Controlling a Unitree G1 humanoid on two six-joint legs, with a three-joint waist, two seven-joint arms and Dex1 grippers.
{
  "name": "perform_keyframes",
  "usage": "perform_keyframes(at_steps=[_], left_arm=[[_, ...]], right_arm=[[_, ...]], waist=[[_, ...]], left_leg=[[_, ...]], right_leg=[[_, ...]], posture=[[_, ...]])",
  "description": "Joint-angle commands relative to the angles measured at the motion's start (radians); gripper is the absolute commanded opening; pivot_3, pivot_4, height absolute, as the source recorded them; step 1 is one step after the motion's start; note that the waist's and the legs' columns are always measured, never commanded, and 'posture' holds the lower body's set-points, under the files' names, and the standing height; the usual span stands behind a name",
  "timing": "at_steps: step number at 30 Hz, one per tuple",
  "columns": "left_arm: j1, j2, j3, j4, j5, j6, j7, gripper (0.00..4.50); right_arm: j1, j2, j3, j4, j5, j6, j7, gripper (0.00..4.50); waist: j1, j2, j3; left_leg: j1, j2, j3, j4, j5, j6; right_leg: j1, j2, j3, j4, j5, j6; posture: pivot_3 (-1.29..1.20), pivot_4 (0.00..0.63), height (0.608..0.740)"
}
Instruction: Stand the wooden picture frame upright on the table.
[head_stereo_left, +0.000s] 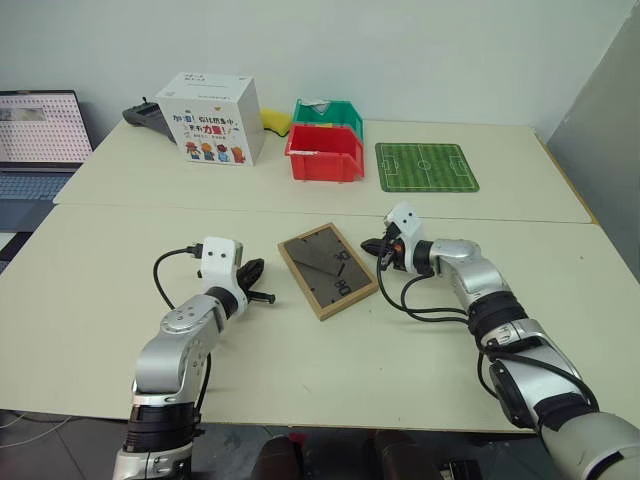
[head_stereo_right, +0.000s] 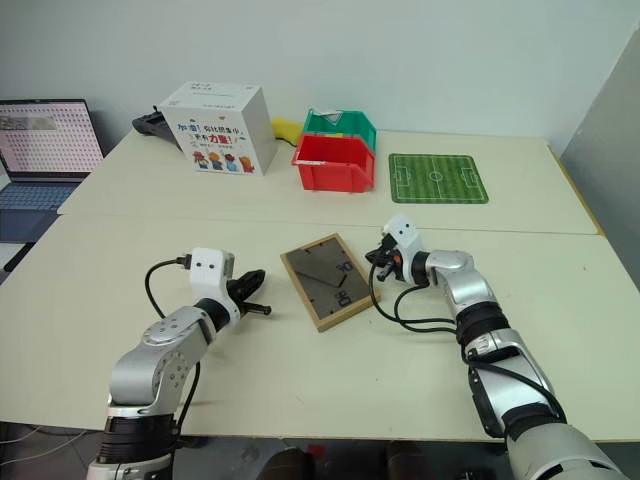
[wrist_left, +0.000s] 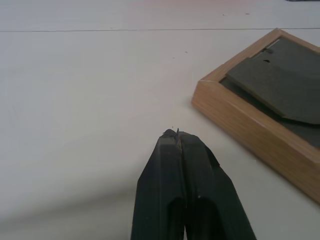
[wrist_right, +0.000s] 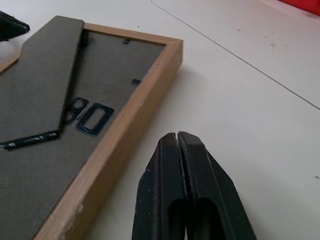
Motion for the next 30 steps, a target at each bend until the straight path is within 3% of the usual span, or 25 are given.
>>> perform_keyframes(at_steps=[1,10,18,27,30], left_arm=[[-0.021,-0.008,-0.056,-0.021,0.002,0.01,-0.03,0.07],[-0.075,0.022,-0.206,-0.003,0.002,0.031,-0.182,0.07],[-0.073,0.086,-0.286,-0.051,-0.004,0.073,-0.314,0.07],[-0.03,0.157,-0.288,-0.15,-0.024,0.15,-0.382,0.07],[0.01,0.252,-0.255,-0.187,-0.026,0.143,-0.443,0.07]], right_arm=[[0.02,0.004,-0.001,-0.114,0.009,0.034,0.024,0.0],[0.21,-0.062,0.025,-0.51,0.056,0.276,0.082,0.0],[0.335,-0.145,0.016,-0.741,0.102,0.434,0.099,0.0],[0.401,-0.249,-0.034,-0.843,0.099,0.485,0.064,0.0],[0.402,-0.299,-0.041,-0.811,0.056,0.424,0.045,0.0]], waist=[[0.0,0.0,0.0],[0.013,0.0,0.0],[0.014,0.0,0.0],[0.013,0.001,0.0],[0.012,0.0,0.0]], left_leg=[[0.0,0.0,0.0,0.0,0.0,0.0],[0.0,-0.001,-0.001,0.0,0.0,0.0],[0.0,-0.002,-0.002,0.0,0.0,0.0],[0.0,-0.002,-0.001,0.0,0.0,0.0],[0.0,-0.002,-0.001,0.0,0.0,0.0]], right_leg=[[0.0,0.0,0.0,0.0,0.0,0.0],[0.0,0.0,-0.001,-0.001,0.0,0.0],[0.001,0.002,-0.002,-0.002,0.0,0.0],[0.001,0.005,-0.001,-0.002,0.0,0.0],[0.001,0.006,0.0,-0.002,0.0,0.0]], posture=[[0.0,0.15,0.74],[0.0,0.15,0.74],[0.0,0.15,0.74],[0.0,0.15,0.74],[0.0,0.15,0.74]])
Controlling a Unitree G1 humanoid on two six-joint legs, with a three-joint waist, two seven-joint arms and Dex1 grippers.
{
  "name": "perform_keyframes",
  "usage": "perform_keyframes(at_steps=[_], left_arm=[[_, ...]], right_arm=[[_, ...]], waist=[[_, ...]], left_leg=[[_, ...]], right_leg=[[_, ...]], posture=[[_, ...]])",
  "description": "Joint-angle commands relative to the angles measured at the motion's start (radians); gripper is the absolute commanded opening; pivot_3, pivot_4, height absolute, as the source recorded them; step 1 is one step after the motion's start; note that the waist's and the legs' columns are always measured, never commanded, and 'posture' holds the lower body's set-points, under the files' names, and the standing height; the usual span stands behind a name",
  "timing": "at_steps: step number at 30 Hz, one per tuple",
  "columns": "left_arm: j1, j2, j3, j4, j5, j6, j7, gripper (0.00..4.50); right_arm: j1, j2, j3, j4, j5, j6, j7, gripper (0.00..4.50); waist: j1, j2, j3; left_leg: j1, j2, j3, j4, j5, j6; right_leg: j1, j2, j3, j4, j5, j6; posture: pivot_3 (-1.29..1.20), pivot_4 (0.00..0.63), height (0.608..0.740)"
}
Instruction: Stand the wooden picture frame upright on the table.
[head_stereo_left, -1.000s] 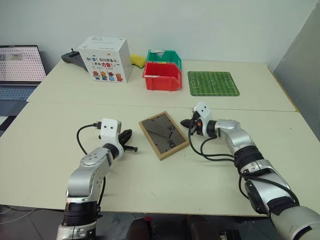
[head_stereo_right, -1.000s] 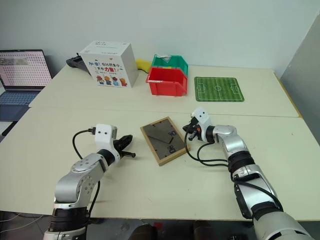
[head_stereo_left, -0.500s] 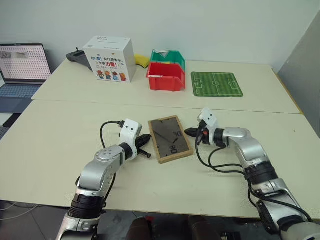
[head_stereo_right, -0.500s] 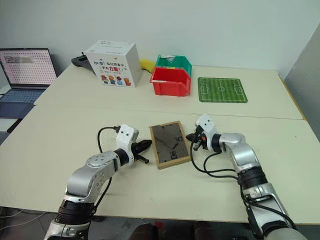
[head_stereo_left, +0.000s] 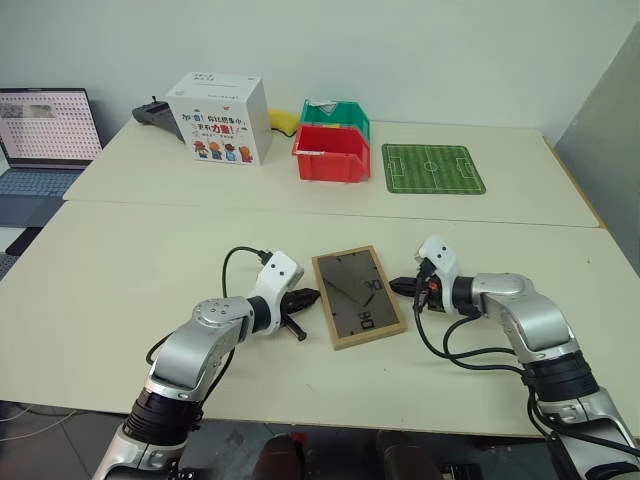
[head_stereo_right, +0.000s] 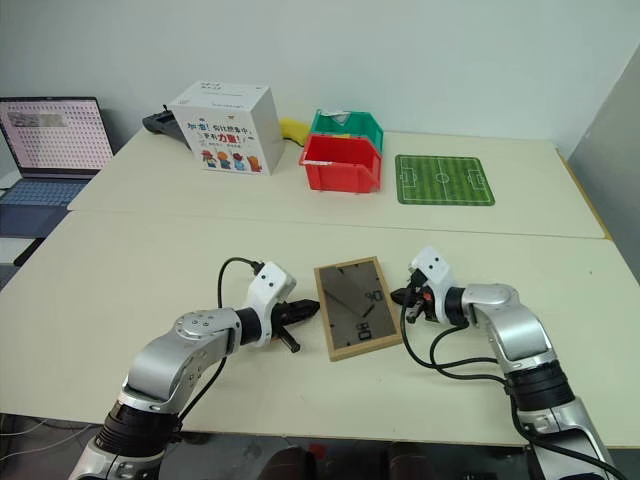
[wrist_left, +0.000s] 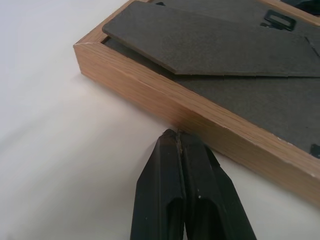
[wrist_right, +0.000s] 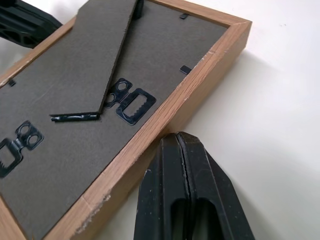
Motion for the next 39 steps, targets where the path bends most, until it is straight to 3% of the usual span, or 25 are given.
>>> perform_keyframes(at_steps=[1,2,6,10,17,25,33,36,39], left_arm=[[0.047,0.107,0.069,-0.076,-0.067,0.02,-0.098,0.07],[0.057,0.12,0.127,-0.08,-0.126,0.065,-0.12,0.07],[0.027,0.099,0.395,-0.055,-0.456,0.418,-0.149,0.78],[-0.008,0.032,0.553,-0.005,-0.618,0.713,-0.101,1.49],[0.051,-0.072,0.638,0.123,-0.879,0.777,0.165,2.88],[0.088,-0.157,0.579,0.155,-0.886,0.773,0.306,4.43],[0.068,-0.234,0.481,0.218,-0.802,0.692,0.322,4.48],[0.06,-0.244,0.461,0.216,-0.802,0.674,0.316,4.48],[0.059,-0.25,0.445,0.209,-0.805,0.66,0.31,4.48]], right_arm=[[-0.007,-0.056,-0.029,-0.007,-0.022,-0.081,-0.013,0.0],[-0.008,-0.059,-0.037,-0.002,-0.014,-0.085,-0.014,0.0],[-0.001,-0.056,-0.04,0.026,-0.007,-0.117,-0.025,0.0],[0.025,-0.044,-0.028,0.01,-0.004,-0.132,-0.024,0.0],[0.069,-0.034,-0.009,-0.042,-0.002,-0.119,-0.032,0.0],[0.09,0.004,0.036,-0.081,-0.007,-0.101,-0.06,0.0],[0.072,0.06,0.085,-0.079,-0.022,-0.106,-0.092,0.0],[0.077,0.066,0.09,-0.087,-0.025,-0.104,-0.096,0.0],[0.076,0.072,0.09,-0.087,-0.025,-0.1,-0.101,0.0]], waist=[[-0.003,0.0,0.0],[-0.004,0.0,0.0],[-0.009,0.0,0.0],[-0.01,0.0,0.0],[-0.01,0.0,0.0],[-0.012,0.0,0.0],[-0.003,0.006,-0.007],[0.001,0.007,-0.008],[0.002,0.007,-0.008]], left_leg=[[0.0,0.0,0.0,0.0,0.0,0.0],[0.0,0.001,0.0,0.0,0.0,0.0],[0.002,0.002,0.0,-0.001,0.0,0.0],[0.001,0.001,0.0,0.0,0.0,0.0],[0.001,0.002,-0.002,0.0,0.0,0.0],[0.003,0.001,-0.003,0.0,0.0,0.0],[0.006,-0.001,-0.002,0.0,0.0,0.0],[0.017,-0.002,-0.002,-0.002,0.0,0.0],[0.017,-0.003,-0.004,-0.002,0.0,0.0]], right_leg=[[0.0,0.0,0.0,0.0,0.0,0.0],[0.0,0.001,0.0,0.0,0.0,0.0],[0.0,0.002,0.0,0.001,0.0,0.0],[0.0,0.002,-0.002,0.0,0.0,0.0],[0.001,-0.002,-0.001,0.001,0.0,0.0],[0.002,-0.002,-0.001,0.002,0.0,0.0],[0.005,0.0,0.0,0.001,0.0,0.0],[0.018,-0.001,-0.001,-0.005,-0.001,0.0],[0.022,-0.001,-0.002,-0.008,-0.001,0.001]], posture=[[0.0,0.15,0.74],[0.0,0.15,0.74],[0.0,0.15,0.74],[0.0,0.15,0.74],[0.0,0.15,0.74],[0.0,0.15,0.74],[0.0,0.15,0.74],[0.0,0.15,0.74],[0.0,0.15,0.74]])
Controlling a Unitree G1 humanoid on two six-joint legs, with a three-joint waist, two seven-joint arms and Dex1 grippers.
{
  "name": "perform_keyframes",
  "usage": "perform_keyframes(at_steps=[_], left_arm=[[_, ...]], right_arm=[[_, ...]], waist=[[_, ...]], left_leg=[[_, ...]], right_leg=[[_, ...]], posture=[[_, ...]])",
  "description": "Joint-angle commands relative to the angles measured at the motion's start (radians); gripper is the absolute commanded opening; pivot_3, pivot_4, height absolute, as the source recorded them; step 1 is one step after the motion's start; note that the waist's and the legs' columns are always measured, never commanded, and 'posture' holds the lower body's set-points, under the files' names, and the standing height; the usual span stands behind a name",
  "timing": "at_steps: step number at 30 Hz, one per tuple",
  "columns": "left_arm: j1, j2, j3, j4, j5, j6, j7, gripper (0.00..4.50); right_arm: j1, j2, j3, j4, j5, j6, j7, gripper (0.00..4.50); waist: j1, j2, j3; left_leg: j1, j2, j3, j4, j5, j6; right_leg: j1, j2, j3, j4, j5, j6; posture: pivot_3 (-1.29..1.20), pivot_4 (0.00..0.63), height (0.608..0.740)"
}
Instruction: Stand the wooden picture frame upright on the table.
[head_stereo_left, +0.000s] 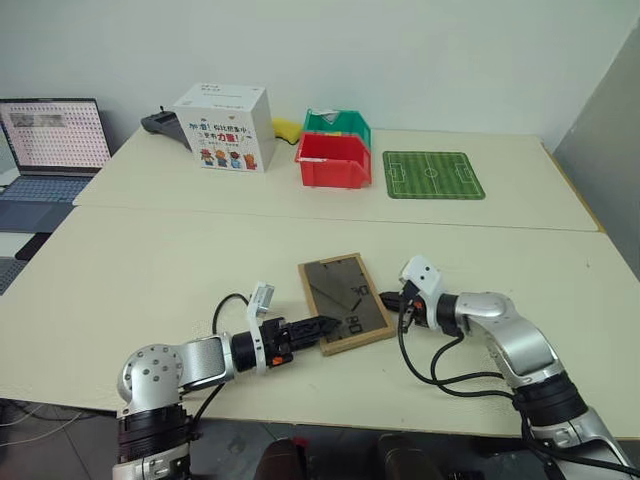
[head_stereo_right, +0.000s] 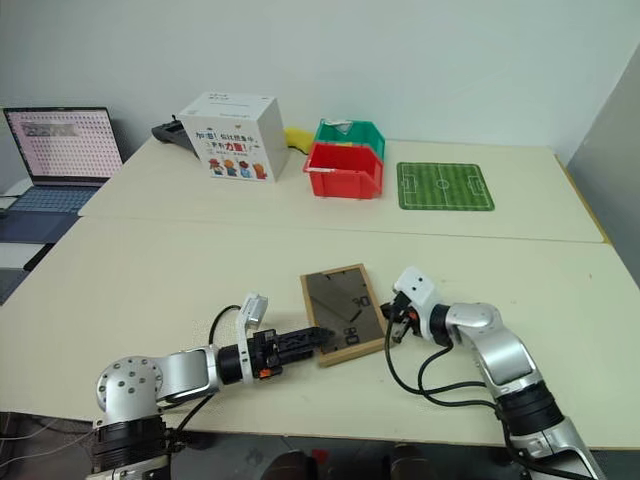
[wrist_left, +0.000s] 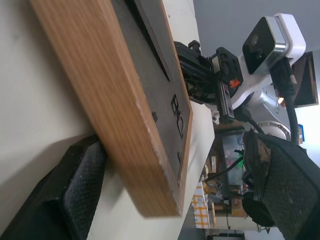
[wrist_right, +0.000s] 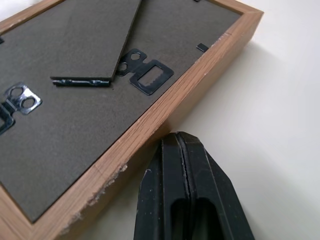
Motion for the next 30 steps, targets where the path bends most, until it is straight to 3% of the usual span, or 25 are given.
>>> perform_keyframes(at_steps=[1,7,8,22,26,30], left_arm=[[0.013,-0.018,-0.054,0.02,0.041,-0.015,0.011,4.48],[0.019,-0.014,-0.061,0.005,0.041,-0.045,0.013,4.48],[0.018,-0.016,-0.061,0.003,0.043,-0.054,0.017,4.11],[-0.036,-0.031,-0.023,0.013,0.029,-0.091,0.048,1.54],[-0.081,-0.018,0.011,-0.007,-0.024,-0.081,0.054,1.29],[-0.16,0.073,0.008,-0.047,-0.045,-0.08,0.002,1.29]], right_arm=[[-0.014,0.006,-0.005,-0.04,0.012,-0.007,-0.006,0.0],[-0.003,0.007,-0.015,-0.055,0.028,0.012,-0.01,0.0],[-0.001,0.008,-0.017,-0.055,0.03,0.014,-0.011,0.0],[-0.025,-0.031,-0.082,-0.068,0.067,0.049,-0.005,0.0],[-0.065,-0.085,-0.147,-0.095,0.131,0.097,0.039,0.0],[-0.168,-0.137,-0.239,-0.134,0.325,0.271,0.138,0.63]], waist=[[0.0,0.0,0.0],[0.0,0.0,0.0],[0.0,0.0,0.0],[-0.002,0.0,0.0],[-0.003,-0.001,0.002],[-0.005,-0.002,0.005]], left_leg=[[0.0,0.0,0.0,0.0,0.0,0.0],[-0.001,0.0,-0.002,0.0,0.0,0.0],[-0.001,0.0,-0.002,0.0,0.0,0.0],[-0.003,0.0,-0.004,-0.001,0.0,0.0],[-0.004,0.0,-0.005,-0.001,0.0,0.0],[-0.005,0.001,-0.006,-0.002,0.0,0.0]], right_leg=[[0.0,0.0,0.0,0.0,0.0,0.0],[0.0,0.0,-0.001,-0.001,0.0,0.0],[0.0,0.0,-0.001,-0.001,0.0,0.0],[0.0,0.0,-0.003,-0.003,0.0,0.0],[0.0,0.0,-0.004,-0.005,0.0,0.0],[-0.001,0.001,-0.005,-0.005,0.0,0.0]], posture=[[0.0,0.15,0.74],[0.0,0.15,0.74],[0.0,0.15,0.74],[0.0,0.15,0.74],[0.0,0.15,0.74],[0.0,0.15,0.74]])
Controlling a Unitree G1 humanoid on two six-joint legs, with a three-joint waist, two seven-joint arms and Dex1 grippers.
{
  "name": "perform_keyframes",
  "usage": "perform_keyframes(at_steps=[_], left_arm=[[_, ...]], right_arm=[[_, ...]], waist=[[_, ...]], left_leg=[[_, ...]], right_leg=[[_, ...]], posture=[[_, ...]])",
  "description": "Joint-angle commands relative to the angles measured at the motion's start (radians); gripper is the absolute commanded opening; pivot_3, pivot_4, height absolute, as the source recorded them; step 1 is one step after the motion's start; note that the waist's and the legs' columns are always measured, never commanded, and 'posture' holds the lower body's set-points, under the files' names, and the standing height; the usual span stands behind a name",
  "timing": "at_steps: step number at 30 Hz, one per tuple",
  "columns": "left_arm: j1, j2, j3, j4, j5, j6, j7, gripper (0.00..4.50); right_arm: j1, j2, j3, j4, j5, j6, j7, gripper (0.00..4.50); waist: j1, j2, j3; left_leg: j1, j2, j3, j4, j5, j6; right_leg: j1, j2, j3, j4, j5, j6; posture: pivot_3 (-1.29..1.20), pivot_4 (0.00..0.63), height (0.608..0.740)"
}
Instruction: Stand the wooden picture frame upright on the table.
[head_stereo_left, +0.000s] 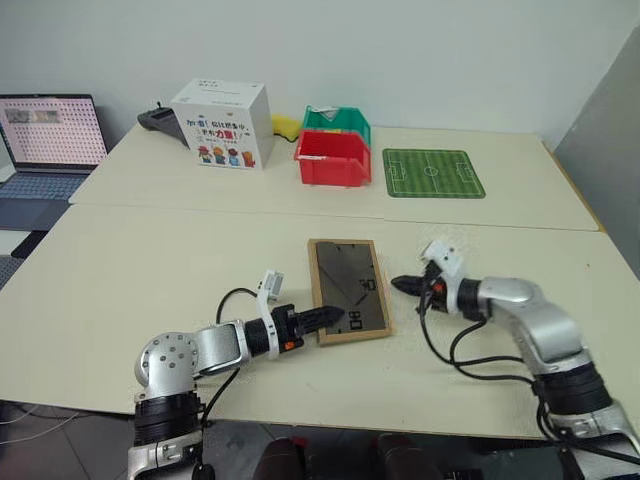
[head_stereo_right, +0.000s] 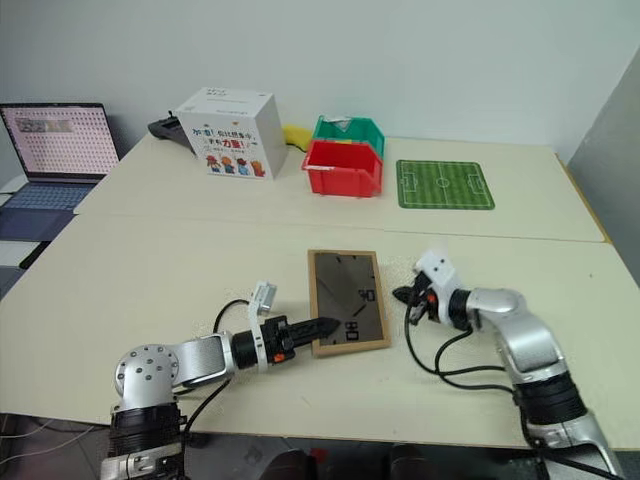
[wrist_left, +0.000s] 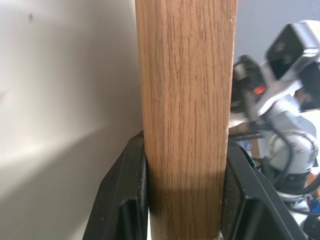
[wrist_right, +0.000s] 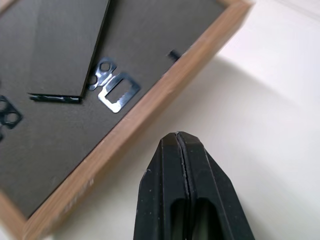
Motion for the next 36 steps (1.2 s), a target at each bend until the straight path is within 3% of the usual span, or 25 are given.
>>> perform_keyframes(at_steps=[1,8,17,26,36], left_arm=[[-0.103,0.09,0.021,-0.069,-0.048,-0.022,-0.078,1.29],[-0.193,0.22,-0.057,-0.097,0.022,-0.131,-0.249,1.29],[-0.181,0.224,-0.069,-0.117,0.023,-0.172,-0.271,1.29],[-0.168,0.213,-0.075,-0.118,0.017,-0.175,-0.267,1.29],[-0.115,0.206,-0.043,-0.111,-0.086,-0.101,-0.233,1.29]], right_arm=[[-0.128,-0.038,-0.107,-0.068,0.199,0.159,0.094,0.9],[-0.33,0.014,-0.108,0.064,0.3,0.245,0.108,2.5],[-0.427,0.123,-0.064,0.09,0.33,0.255,0.082,4.43],[-0.437,0.218,-0.032,0.03,0.378,0.275,0.052,4.48],[-0.341,-0.012,-0.15,-0.076,0.595,0.46,0.174,4.48]], waist=[[-0.003,0.0,0.001],[-0.004,0.0,0.002],[-0.001,0.0,0.003],[0.0,0.001,0.003],[0.003,0.001,0.004]], left_leg=[[0.0,0.001,0.0,0.0,0.0,0.0],[-0.001,0.001,0.0,-0.002,-0.001,-0.001],[-0.008,0.002,-0.004,-0.001,-0.001,-0.001],[-0.013,0.003,-0.011,0.001,0.0,-0.001],[-0.015,0.002,-0.012,0.001,0.0,-0.001]], right_leg=[[0.0,0.001,0.0,0.0,0.0,0.0],[-0.001,0.001,0.0,-0.003,0.0,0.0],[-0.005,-0.001,-0.005,-0.003,0.0,0.0],[-0.006,-0.006,-0.016,-0.003,0.0,-0.001],[-0.005,-0.007,-0.018,-0.005,0.0,-0.001]], posture=[[0.0,0.15,0.74],[0.0,0.15,0.74],[0.0,0.15,0.74],[0.0,0.15,0.74],[0.0,0.15,0.74]])
